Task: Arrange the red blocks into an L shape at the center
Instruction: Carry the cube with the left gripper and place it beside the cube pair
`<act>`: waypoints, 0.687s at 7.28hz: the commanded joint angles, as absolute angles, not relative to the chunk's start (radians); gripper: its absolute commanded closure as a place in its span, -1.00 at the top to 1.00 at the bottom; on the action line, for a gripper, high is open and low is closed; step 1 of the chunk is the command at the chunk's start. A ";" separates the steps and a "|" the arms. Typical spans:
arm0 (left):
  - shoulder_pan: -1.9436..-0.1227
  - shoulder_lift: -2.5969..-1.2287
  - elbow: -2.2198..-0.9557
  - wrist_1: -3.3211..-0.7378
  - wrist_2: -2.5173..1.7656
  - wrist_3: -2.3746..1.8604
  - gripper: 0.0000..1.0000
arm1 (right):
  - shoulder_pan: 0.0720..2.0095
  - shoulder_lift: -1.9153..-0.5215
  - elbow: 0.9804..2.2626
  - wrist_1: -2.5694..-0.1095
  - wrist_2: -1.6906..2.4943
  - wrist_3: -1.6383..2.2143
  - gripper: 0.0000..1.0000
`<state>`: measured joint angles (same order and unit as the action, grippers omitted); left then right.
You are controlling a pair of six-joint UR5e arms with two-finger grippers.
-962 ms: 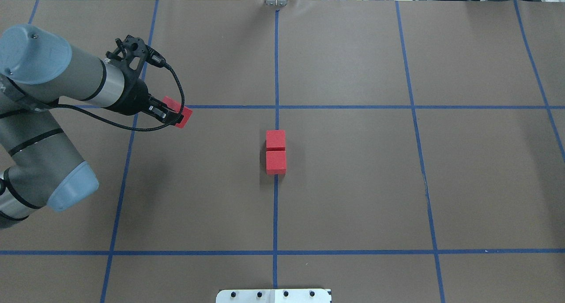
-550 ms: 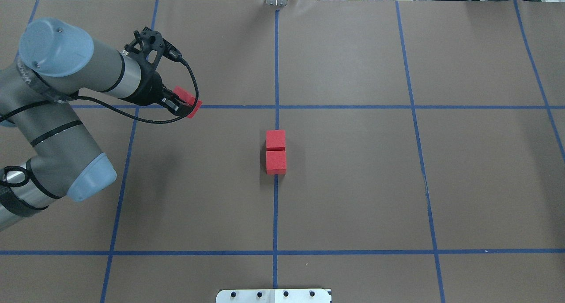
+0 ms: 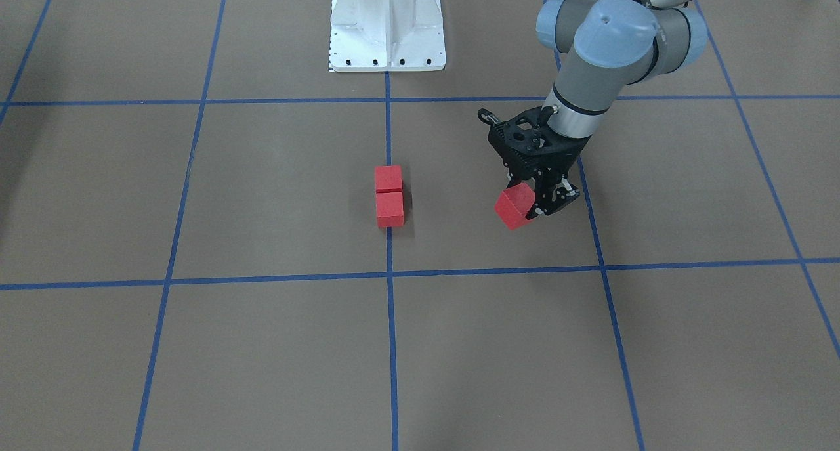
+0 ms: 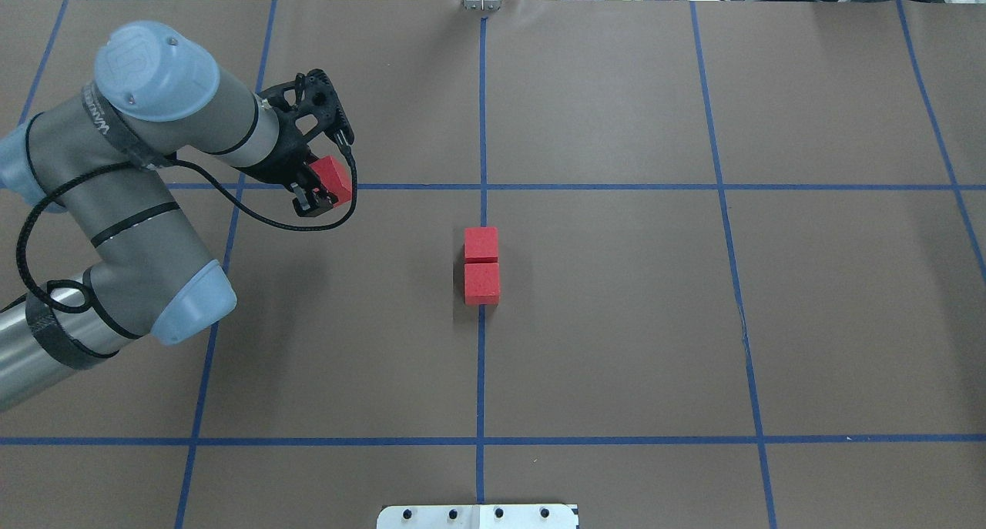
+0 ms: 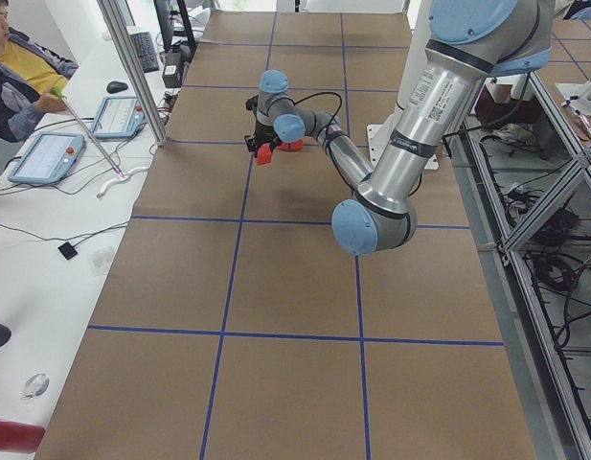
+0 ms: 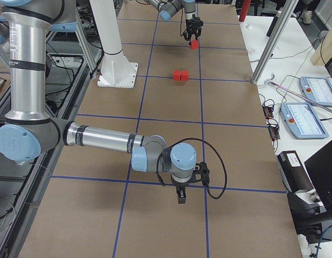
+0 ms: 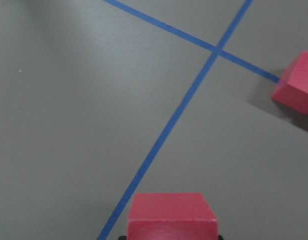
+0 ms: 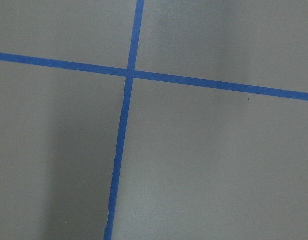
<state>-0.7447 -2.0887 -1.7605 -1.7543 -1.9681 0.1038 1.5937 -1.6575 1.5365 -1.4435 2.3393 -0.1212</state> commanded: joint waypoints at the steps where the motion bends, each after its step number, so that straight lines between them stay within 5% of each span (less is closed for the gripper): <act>1: -0.709 -2.130 -1.721 -1.744 -1.995 0.196 -1.00 | 1.597 -1.663 1.526 -1.443 2.341 -0.121 1.00; 5: -0.655 -2.230 -1.606 -1.746 -1.968 0.288 -1.00 | 1.605 -1.667 1.523 -1.443 2.341 -0.121 1.00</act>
